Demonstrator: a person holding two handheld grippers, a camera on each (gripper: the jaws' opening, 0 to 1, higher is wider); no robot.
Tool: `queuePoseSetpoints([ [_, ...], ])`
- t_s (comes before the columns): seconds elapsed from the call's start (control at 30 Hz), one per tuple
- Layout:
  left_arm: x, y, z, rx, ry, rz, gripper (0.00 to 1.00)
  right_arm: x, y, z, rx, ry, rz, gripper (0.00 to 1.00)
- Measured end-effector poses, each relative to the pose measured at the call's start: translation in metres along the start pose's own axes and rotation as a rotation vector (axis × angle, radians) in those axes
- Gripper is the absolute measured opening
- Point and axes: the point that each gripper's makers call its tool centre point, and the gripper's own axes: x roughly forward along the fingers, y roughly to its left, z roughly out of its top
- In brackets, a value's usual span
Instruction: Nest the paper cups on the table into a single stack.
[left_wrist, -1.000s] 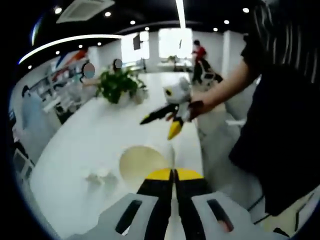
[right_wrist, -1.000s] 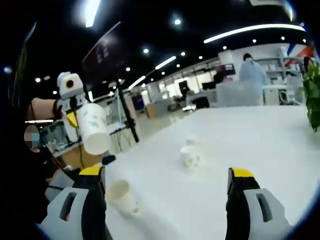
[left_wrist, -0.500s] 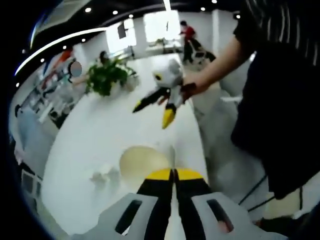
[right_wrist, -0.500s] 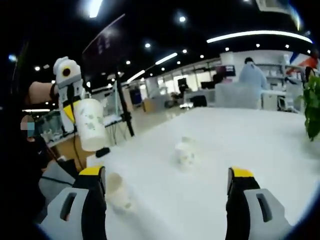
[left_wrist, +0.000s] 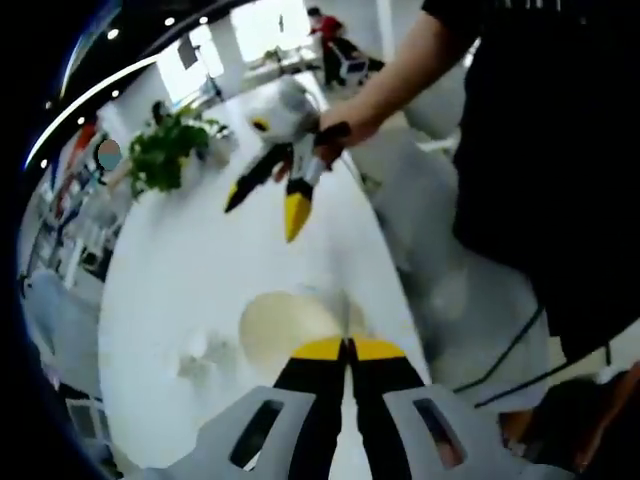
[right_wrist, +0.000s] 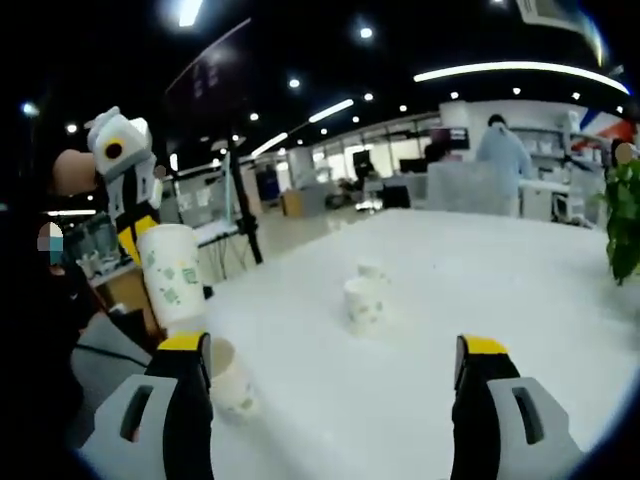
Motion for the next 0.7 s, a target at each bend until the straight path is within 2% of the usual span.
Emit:
queuePoseSetpoints([
  [0.1,0.007,-0.005,-0.004,0.102,0.041,-0.021,0.00,-0.001,0.000,0.001,0.003,-0.005,-0.002,1.00],
  [0.17,0.012,-0.007,-0.009,0.136,0.070,-0.029,0.00,-0.002,0.000,0.001,0.002,-0.005,-0.004,1.00],
  [0.3,0.015,-0.006,-0.009,0.235,0.091,-0.018,0.00,-0.004,0.003,0.004,0.027,-0.030,0.005,1.00],
  [0.37,0.015,-0.007,-0.010,0.230,0.091,-0.018,0.00,-0.004,0.003,0.003,0.020,-0.024,0.003,1.00],
  [0.53,0.019,-0.011,-0.021,0.288,0.144,-0.030,0.00,-0.003,0.005,0.001,0.029,-0.019,0.009,1.00],
  [0.57,0.019,-0.012,-0.022,0.296,0.146,-0.028,0.00,-0.004,0.006,0.001,0.034,-0.019,0.012,1.00],
  [0.63,0.021,-0.015,-0.016,0.369,0.115,-0.043,0.00,-0.004,0.005,0.002,0.037,-0.025,0.008,1.00],
  [0.7,0.023,-0.015,-0.016,0.379,0.120,-0.034,0.00,-0.005,0.005,0.004,0.035,-0.030,0.007,1.00],
])
